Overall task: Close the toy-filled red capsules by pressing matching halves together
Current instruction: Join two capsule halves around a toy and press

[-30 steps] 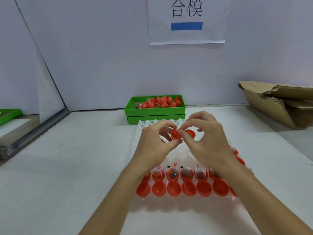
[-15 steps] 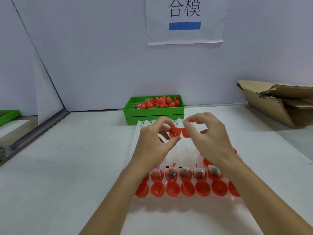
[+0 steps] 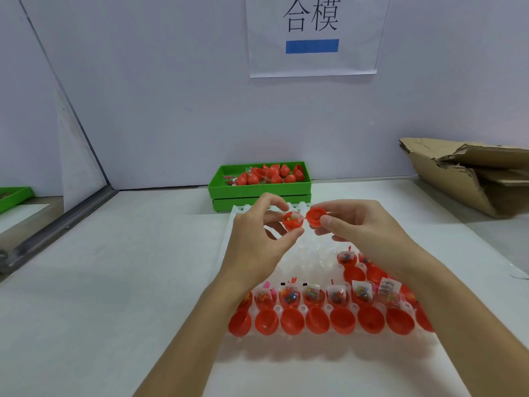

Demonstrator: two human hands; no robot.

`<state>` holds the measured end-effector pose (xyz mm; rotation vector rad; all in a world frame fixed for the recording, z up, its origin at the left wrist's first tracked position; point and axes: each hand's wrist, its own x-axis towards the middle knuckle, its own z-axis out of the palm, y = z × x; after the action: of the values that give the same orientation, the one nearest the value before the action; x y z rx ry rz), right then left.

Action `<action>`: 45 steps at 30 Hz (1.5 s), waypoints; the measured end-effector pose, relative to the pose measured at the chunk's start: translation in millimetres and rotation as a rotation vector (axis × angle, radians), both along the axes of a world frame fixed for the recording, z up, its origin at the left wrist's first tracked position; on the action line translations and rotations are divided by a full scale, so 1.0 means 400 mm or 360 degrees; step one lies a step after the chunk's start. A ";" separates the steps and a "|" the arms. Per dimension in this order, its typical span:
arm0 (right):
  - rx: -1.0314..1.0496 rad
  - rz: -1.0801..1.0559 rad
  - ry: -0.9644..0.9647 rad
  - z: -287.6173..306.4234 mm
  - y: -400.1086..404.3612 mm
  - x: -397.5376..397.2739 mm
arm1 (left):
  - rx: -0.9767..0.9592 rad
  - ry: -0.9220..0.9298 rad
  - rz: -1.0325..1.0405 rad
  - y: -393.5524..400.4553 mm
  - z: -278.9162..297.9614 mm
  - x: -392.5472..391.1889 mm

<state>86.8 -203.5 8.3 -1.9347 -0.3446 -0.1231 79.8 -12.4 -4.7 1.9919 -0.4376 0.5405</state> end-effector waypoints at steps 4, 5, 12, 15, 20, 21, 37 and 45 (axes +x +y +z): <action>0.0079 -0.0027 -0.0094 0.002 0.000 -0.001 | 0.0003 0.0013 -0.0001 -0.002 0.000 -0.001; 0.0106 -0.0028 -0.0100 0.002 -0.002 0.000 | -0.0011 0.0023 -0.0003 -0.001 0.001 -0.001; 0.0376 0.0026 -0.0012 -0.002 0.000 0.002 | -0.0455 0.0217 -0.0183 -0.001 0.013 -0.003; 0.0555 0.0079 0.0085 -0.002 0.002 0.004 | -0.0731 0.0287 -0.0363 -0.005 0.016 -0.005; 0.0663 0.0109 0.0124 -0.001 0.007 0.002 | -0.1227 0.0554 -0.0627 -0.011 0.025 -0.005; 0.0662 0.0111 0.0127 -0.002 0.007 0.002 | -0.1295 0.0607 -0.0657 -0.013 0.026 -0.005; 0.0663 0.0124 0.0126 0.005 0.018 -0.006 | -0.1238 0.0528 -0.0451 -0.017 0.021 -0.007; 0.0715 0.0158 0.0113 0.009 0.018 -0.012 | -0.1145 0.0491 -0.0389 -0.011 0.022 -0.008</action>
<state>82.1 -196.1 11.7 -1.4714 -0.3332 -0.0599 76.4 -16.8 4.2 1.2742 -0.2385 0.1842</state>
